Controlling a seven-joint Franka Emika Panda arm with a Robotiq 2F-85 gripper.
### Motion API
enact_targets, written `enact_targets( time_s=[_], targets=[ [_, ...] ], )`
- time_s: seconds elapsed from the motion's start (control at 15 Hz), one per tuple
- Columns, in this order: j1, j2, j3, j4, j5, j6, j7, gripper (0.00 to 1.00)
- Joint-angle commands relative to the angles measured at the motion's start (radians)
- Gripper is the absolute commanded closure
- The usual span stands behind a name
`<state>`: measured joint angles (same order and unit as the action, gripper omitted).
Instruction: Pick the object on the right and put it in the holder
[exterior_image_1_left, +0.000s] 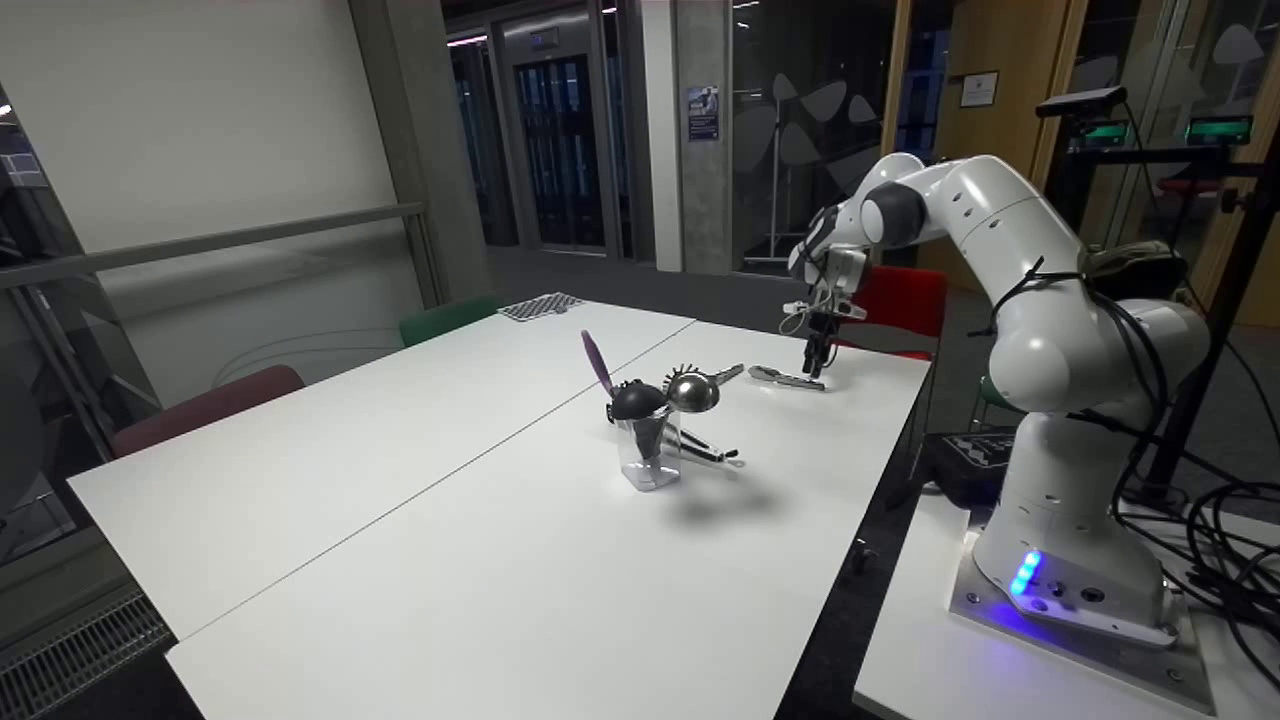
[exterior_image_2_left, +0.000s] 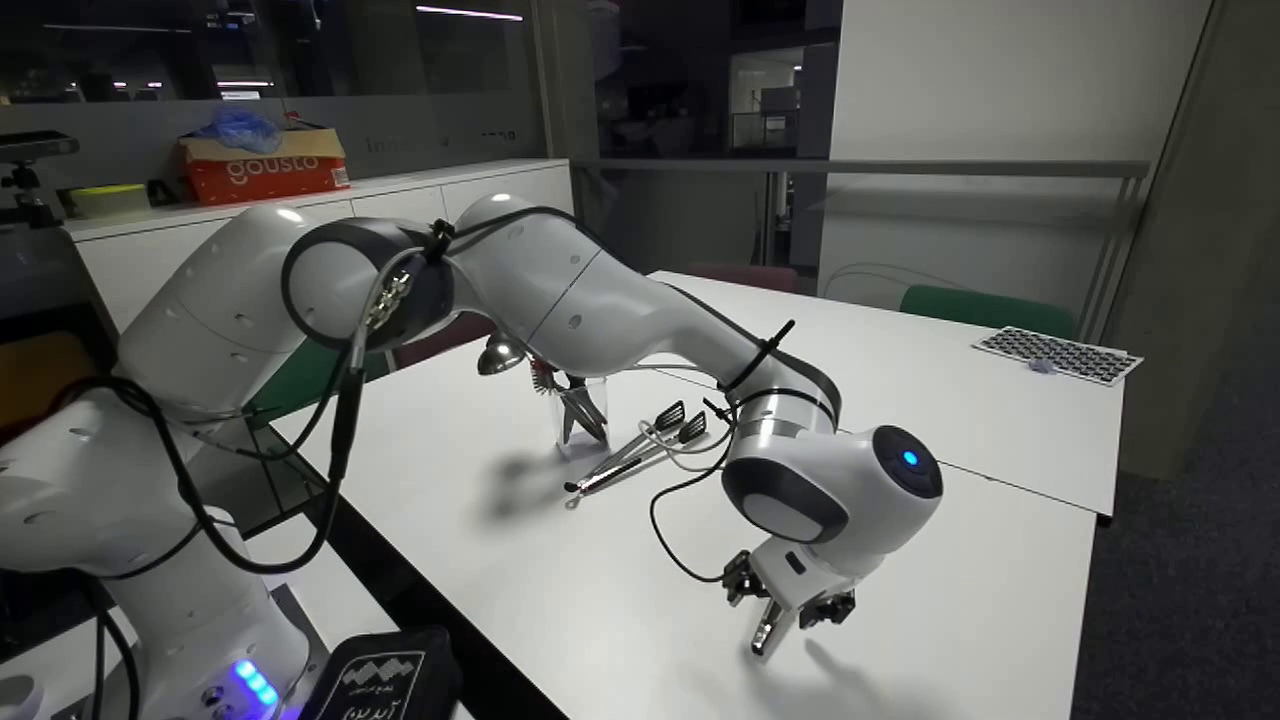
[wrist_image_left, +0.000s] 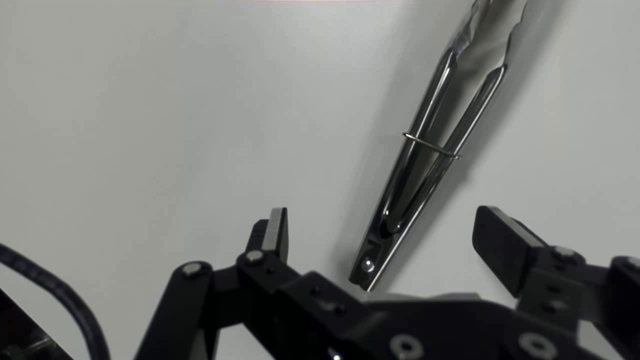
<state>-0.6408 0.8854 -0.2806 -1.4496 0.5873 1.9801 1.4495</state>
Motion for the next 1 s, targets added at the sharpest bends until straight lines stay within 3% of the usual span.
enact_targets(
  time_s=[0.0,0.47,0.73,0.93],
  targets=[
    [0.003,-0.064,0.007,-0.08,0.052,0.018,0.039,0.0],
    [0.022,-0.069,-0.009,-0.104,0.11,0.075,0.148,0.0],
    [0.053,-0.068,-0.024,-0.141,0.138,0.266,0.214,0.0],
    [0.069,-0.066,-0.028,-0.161,0.117,0.324,0.251,0.0]
  ],
)
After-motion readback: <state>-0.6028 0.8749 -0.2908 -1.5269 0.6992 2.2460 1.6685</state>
